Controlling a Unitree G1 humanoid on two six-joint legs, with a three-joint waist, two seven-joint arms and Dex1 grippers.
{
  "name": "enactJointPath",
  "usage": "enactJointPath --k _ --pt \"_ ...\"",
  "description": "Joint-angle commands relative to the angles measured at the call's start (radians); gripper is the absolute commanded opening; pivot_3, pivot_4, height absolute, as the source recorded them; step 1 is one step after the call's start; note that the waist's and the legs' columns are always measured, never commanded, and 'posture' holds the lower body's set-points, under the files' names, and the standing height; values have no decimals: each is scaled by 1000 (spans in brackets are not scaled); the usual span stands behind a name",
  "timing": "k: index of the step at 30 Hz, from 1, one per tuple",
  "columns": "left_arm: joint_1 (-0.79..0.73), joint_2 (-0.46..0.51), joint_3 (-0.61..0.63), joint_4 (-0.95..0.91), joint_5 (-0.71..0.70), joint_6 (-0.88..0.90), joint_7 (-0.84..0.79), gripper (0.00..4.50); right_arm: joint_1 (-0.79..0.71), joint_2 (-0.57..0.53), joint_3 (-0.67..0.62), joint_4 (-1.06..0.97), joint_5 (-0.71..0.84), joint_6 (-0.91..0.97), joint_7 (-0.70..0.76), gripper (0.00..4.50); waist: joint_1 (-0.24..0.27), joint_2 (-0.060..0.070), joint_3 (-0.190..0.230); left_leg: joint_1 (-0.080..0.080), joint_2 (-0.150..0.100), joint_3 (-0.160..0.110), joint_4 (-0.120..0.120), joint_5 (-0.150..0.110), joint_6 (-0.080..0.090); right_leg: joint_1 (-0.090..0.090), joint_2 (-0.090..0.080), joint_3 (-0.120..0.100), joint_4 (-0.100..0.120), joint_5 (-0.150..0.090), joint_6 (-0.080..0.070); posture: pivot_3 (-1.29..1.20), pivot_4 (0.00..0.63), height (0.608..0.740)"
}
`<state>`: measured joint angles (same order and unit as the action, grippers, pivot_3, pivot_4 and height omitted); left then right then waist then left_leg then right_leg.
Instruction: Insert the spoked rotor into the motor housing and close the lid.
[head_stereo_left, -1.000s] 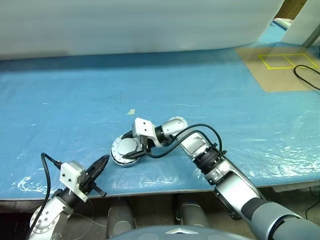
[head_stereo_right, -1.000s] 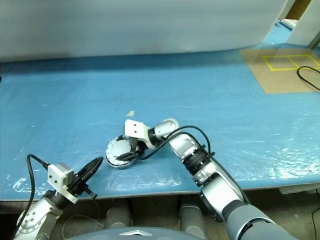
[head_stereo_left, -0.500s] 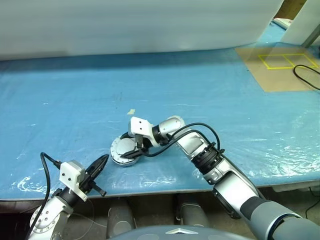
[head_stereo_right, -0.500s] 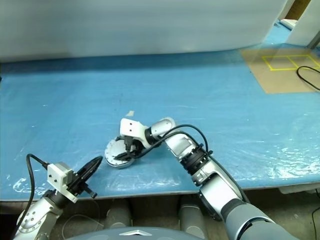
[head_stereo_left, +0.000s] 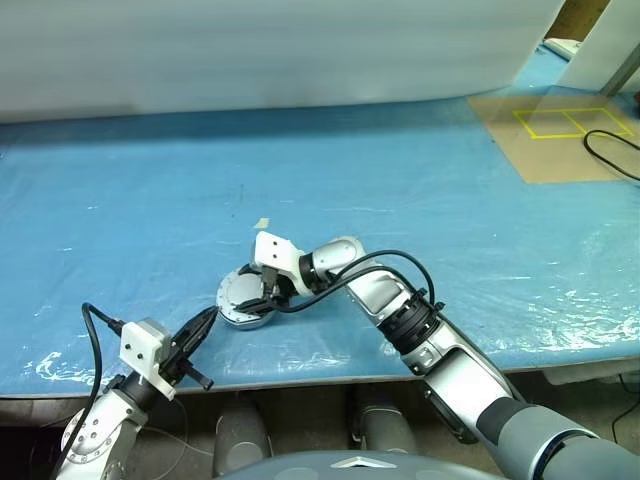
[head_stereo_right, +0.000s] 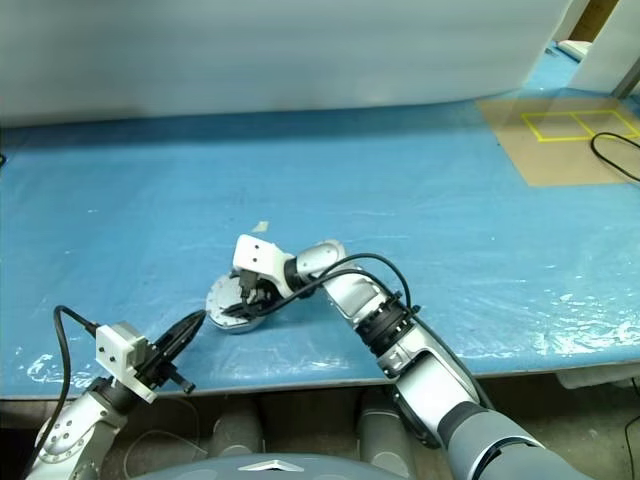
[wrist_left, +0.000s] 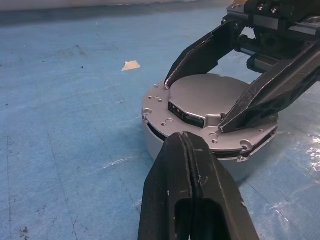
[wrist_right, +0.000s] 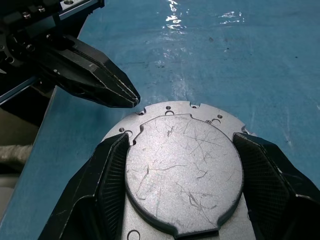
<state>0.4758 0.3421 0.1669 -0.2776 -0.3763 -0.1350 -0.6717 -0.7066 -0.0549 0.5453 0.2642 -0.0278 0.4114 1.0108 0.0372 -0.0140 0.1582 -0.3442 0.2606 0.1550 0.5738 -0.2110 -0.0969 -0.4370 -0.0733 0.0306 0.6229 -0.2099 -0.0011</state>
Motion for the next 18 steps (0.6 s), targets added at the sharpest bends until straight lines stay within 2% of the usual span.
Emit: enactJointPath --k 1,10,18 --pt "-2 -2 4 -5 -4 -19 1 0 6 8 8 -21 1 -23 -10 2966 0 0 0 0 0 0 0 0 0 0 0 0 0 0 0 0 150 740" --pt "-12 -4 4 11 0 -26 1 0 11 -7 36 -34 -6 -195 25 2966 1 0 0 -3 0 0 0 1 -1 -1 0 0 -2 0 0 0 150 740" --pt "-19 -3 2 26 3 -35 0 0 14 -24 54 -28 -5 -185 70 2966 1 0 0 -5 0 0 2 1 -1 -1 0 0 -5 0 0 0 150 740"
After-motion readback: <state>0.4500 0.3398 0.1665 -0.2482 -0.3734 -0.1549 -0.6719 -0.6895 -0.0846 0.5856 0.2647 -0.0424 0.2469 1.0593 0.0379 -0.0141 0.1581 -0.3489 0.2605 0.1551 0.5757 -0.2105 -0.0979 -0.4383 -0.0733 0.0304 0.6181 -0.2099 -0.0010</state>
